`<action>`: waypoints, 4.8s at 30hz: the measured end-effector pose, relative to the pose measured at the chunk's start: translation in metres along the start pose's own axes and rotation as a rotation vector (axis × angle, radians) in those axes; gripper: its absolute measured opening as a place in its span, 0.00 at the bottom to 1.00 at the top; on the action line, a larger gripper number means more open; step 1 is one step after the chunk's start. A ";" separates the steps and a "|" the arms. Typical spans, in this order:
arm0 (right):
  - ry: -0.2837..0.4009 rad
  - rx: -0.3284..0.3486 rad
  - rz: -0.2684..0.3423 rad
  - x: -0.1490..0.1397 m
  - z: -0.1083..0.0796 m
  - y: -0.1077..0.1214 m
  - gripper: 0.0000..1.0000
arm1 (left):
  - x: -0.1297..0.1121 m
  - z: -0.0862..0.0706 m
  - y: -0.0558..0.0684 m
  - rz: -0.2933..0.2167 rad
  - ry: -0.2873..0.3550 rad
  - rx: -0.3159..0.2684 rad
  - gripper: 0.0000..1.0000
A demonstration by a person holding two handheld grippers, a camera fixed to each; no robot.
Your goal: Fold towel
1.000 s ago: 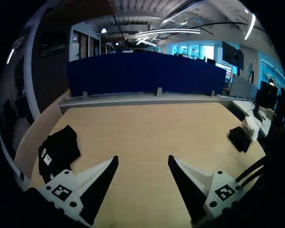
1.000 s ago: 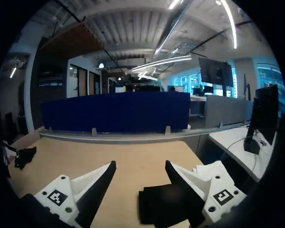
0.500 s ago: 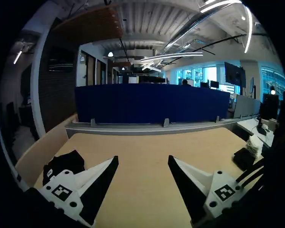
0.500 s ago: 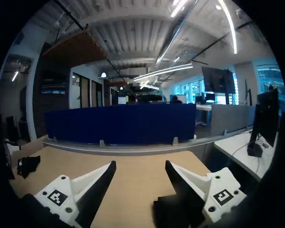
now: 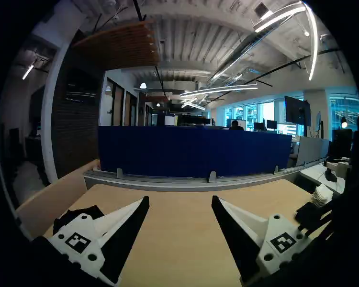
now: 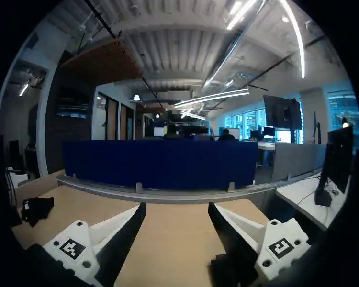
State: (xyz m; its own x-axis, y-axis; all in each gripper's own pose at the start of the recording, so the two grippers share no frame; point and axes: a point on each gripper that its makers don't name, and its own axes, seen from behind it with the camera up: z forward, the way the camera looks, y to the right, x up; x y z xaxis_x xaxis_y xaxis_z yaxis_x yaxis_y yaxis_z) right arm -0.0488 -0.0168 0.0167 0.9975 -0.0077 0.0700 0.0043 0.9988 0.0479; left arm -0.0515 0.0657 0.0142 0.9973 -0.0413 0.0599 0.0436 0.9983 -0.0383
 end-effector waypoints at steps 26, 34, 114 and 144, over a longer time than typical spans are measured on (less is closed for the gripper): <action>0.012 -0.038 -0.072 0.001 -0.003 -0.033 1.00 | -0.051 0.009 -0.015 0.086 0.077 0.044 0.97; 0.027 -0.031 -0.065 -0.005 0.008 -0.043 1.00 | -0.080 0.012 -0.029 0.079 0.101 0.059 0.97; 0.111 -0.034 0.007 -0.100 0.027 -0.002 1.00 | -0.180 0.024 -0.063 0.042 0.119 0.103 0.97; 0.081 -0.028 0.050 -0.204 0.027 0.005 1.00 | -0.181 0.027 -0.064 0.042 0.119 0.103 0.97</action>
State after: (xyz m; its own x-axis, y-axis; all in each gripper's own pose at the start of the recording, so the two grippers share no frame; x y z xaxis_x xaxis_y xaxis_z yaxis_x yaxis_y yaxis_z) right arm -0.2545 -0.0113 0.0300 0.9990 0.0445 -0.0095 -0.0443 0.9989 0.0182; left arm -0.2362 0.0101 0.0329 0.9983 0.0025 -0.0589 0.0013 0.9979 0.0644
